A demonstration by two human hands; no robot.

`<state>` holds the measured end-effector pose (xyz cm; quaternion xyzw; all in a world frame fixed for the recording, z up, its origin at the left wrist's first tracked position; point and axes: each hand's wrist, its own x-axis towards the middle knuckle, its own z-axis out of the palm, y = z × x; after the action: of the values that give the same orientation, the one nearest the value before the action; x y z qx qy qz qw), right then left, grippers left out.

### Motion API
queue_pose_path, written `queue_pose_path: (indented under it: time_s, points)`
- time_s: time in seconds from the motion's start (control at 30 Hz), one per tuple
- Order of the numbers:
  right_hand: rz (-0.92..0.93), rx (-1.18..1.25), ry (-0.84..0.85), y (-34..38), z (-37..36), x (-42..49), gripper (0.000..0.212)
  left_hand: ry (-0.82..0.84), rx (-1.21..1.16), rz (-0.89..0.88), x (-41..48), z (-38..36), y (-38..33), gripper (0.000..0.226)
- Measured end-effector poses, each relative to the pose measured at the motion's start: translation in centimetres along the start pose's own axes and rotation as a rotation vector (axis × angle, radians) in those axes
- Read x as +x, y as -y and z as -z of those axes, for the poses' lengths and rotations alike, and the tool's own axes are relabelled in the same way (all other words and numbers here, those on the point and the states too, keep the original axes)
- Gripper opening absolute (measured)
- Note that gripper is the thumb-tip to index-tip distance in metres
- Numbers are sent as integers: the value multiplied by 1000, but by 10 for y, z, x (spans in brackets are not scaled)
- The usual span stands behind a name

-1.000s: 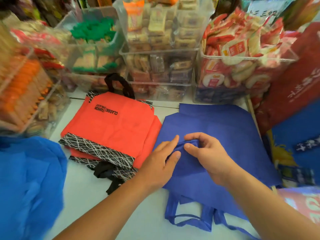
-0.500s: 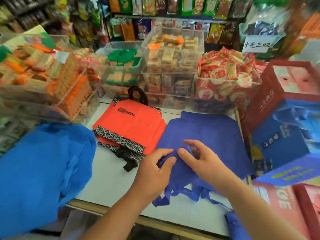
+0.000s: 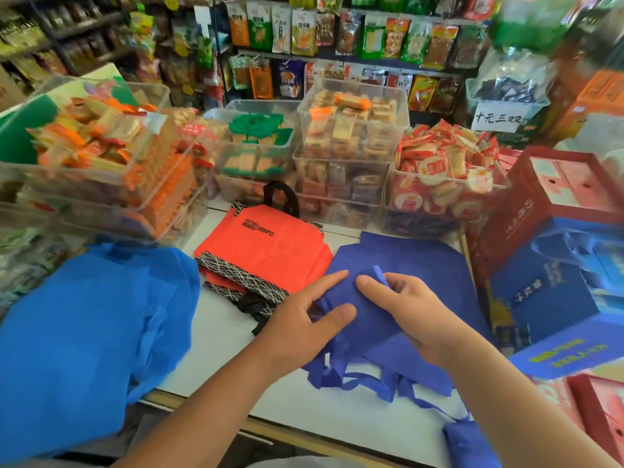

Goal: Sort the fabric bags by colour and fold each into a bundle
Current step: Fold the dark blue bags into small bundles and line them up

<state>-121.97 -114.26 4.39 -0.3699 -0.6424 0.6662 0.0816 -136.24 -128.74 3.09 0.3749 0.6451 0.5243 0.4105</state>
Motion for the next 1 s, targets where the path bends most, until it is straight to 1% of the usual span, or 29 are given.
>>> queue_pose_path:
  time_s: [0.07,0.1,0.13,0.17,0.23,0.27,0.3,0.37,0.43,0.57,0.63,0.7,0.77,0.8,0.83,0.9,0.93,1.0]
  points:
    - [8,21,-13,3,-4,5,73,70,-10,84,-2,13,6,71]
    - [21,19,-27,5,-4,8,78,91,3,125,-4,19,10,74]
    - [38,27,-42,7,-4,11,85,109,17,156,-5,27,13,72]
    - [52,43,-61,8,-2,15,90,120,23,173,-6,34,16,62]
    - [67,72,-99,11,1,20,93,119,73,162,-8,49,16,20]
    - [66,80,-113,11,3,21,89,118,86,153,-9,56,18,13]
    - [61,92,-131,11,4,22,80,114,67,155,-9,62,16,15]
    - [38,111,-172,9,5,25,63,121,-16,175,-9,73,13,6]
    - [1,128,-217,3,8,28,51,99,-133,186,-10,81,9,9]
    - [-89,200,-278,-8,12,30,38,24,-397,267,-7,95,11,19]
    - [-112,198,-290,-12,9,32,38,-6,-408,313,-2,100,17,19]
    - [-81,156,-314,-13,8,35,40,8,-288,321,1,103,25,18]
    - [-19,102,-327,-9,9,36,40,74,-99,284,2,105,32,28]
    - [11,73,-332,-6,10,35,40,67,14,252,2,104,33,34]
    - [42,49,-337,-2,10,35,41,9,118,194,4,103,32,36]
    - [81,1,-347,4,8,35,48,-110,255,-21,8,92,22,34]
    - [85,-10,-348,6,6,37,55,-111,299,-122,10,82,14,37]
    - [91,-2,-341,8,2,43,67,-44,417,-240,14,57,2,55]
